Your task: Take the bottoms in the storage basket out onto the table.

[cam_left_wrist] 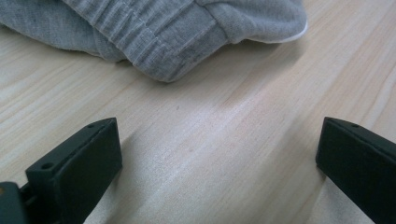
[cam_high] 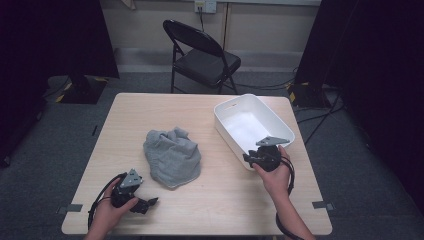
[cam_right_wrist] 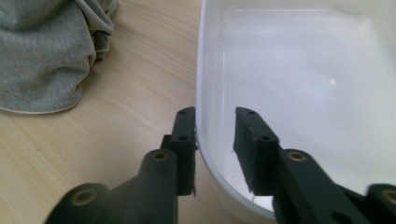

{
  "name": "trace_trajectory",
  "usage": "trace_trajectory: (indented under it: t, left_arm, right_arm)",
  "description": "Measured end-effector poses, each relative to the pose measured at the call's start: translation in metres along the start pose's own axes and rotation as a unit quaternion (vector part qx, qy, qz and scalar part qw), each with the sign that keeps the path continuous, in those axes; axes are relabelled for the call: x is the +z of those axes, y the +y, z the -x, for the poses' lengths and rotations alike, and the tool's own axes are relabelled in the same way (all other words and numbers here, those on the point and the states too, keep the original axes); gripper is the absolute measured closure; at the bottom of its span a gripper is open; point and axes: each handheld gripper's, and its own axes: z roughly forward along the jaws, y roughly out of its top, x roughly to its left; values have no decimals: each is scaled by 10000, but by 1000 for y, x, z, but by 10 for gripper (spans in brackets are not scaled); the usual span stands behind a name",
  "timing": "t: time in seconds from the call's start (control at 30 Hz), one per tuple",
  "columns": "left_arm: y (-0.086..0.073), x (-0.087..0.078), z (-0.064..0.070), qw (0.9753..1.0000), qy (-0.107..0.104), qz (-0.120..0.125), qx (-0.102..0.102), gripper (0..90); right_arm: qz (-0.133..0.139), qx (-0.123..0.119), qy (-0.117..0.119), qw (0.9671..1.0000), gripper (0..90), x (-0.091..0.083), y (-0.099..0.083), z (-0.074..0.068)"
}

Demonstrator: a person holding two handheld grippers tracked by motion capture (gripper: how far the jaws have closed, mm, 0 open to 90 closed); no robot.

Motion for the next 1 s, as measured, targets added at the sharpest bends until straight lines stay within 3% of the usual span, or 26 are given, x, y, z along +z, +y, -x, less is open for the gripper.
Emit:
trace_trajectory:
  t: [0.1,0.27,1.0]
  left_arm:
    - [0,0,0,10000,0,1,2,0]
    - [0,0,0,10000,0,-1,1,0]
    - [0,0,0,10000,0,2,0,0]
  right_arm:
    - [34,-87,28,10000,802,2,1,-2]
    - [75,-64,-26,9999,817,5,4,-2]
    - [178,228,-282,9992,835,13,11,34]
